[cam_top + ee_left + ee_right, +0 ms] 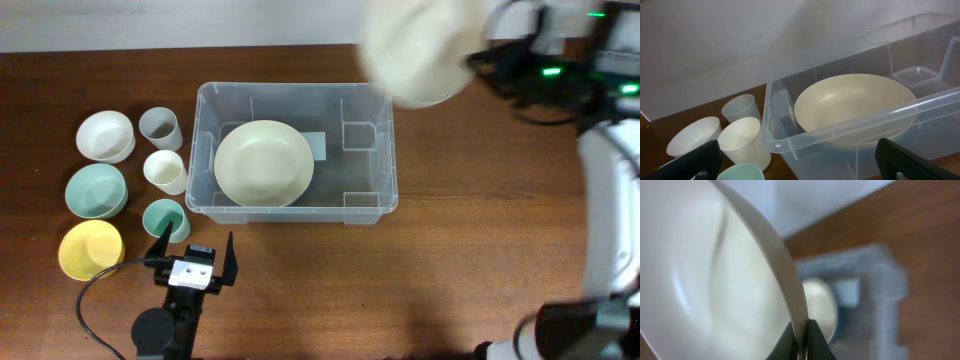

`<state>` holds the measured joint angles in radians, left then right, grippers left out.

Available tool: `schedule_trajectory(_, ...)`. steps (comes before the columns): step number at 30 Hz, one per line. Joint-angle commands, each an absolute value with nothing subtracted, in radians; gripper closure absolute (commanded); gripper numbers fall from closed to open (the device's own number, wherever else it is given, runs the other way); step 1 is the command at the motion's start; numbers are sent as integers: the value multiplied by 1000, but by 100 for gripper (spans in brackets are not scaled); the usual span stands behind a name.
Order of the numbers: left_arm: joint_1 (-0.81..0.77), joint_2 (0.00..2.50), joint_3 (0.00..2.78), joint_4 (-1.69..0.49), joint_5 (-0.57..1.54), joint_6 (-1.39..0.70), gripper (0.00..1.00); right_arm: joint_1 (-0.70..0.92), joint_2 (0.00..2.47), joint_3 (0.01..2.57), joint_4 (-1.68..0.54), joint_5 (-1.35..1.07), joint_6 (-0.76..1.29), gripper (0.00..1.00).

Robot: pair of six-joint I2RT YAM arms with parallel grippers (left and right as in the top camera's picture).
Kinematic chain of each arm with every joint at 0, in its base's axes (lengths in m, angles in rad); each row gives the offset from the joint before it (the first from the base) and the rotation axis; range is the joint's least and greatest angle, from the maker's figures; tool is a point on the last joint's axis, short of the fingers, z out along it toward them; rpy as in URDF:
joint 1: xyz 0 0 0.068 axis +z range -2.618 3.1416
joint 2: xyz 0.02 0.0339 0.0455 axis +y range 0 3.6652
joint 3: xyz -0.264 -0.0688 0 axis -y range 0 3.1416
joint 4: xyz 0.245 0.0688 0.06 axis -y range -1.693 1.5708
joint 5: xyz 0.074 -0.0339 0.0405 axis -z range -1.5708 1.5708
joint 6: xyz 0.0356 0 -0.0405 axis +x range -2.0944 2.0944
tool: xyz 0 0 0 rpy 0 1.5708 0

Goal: Pack container
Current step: 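Lift the cream bowl and carry it over the bin, then lower the cream bowl onto the stack and open the right gripper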

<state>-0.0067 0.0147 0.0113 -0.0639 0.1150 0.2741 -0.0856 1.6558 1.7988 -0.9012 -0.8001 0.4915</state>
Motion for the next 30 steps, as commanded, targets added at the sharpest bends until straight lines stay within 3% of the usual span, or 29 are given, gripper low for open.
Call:
schedule_trajectory(1,-1,8,9,-70,108,289,0,99,1665,1796,-944,-584,441,96)
schedule_trajectory(6,-1,8,9,-70,108,289,0,317,1729,1778,-947,-407,480,96)
schedule_trajectory(12,-1,8,9,-70,108,289,0,416,1847,1778,-926,-399,510,96)
schedule_trajectory(30,-1,8,9,-70,108,289,0,478,2099,1778,-826,-421,509,96)
